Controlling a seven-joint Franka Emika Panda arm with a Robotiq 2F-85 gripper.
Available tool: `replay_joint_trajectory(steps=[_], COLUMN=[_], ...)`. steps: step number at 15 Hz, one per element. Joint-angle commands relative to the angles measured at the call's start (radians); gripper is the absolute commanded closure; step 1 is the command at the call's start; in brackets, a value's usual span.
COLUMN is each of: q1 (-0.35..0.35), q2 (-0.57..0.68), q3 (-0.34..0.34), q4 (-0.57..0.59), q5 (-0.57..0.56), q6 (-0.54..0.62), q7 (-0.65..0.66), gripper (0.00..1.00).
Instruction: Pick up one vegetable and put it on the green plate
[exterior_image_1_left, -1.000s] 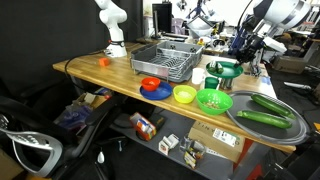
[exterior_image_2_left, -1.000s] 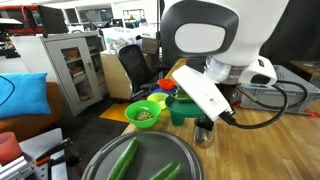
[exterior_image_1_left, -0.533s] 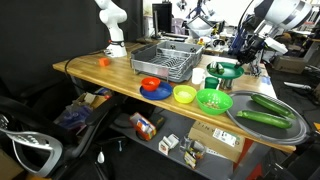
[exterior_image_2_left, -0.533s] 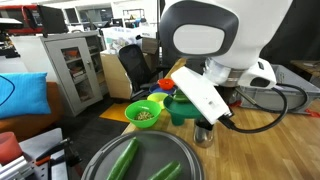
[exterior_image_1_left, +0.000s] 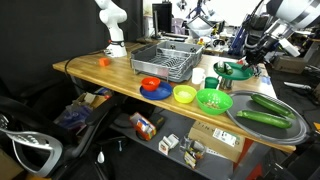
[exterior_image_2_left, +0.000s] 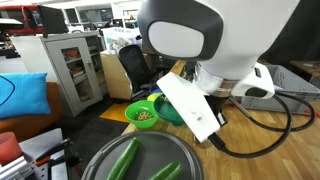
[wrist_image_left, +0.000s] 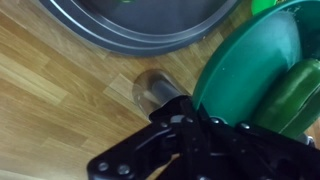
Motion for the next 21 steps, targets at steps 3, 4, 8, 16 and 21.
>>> replay_joint_trajectory(steps=[3, 4, 8, 16, 21], q1=[0.031, 0.033, 0.044, 0.075, 0.058], q2=[-0.027, -0.024, -0.02, 0.033, 0.092], q3=[-0.069, -0.077, -0.102, -0.116, -0.114], q4=[-0.067, -0.074, -0.11, -0.116, -0.085], q5=[0.062, 0.064, 0.056, 0.037, 0.061], q6=[-0.02, -0.019, -0.025, -0.039, -0.022], q7=[-0.107, -0.118, -0.136, -0.112, -0.132], gripper=[0.99, 0.99, 0.99, 0.99, 0.99])
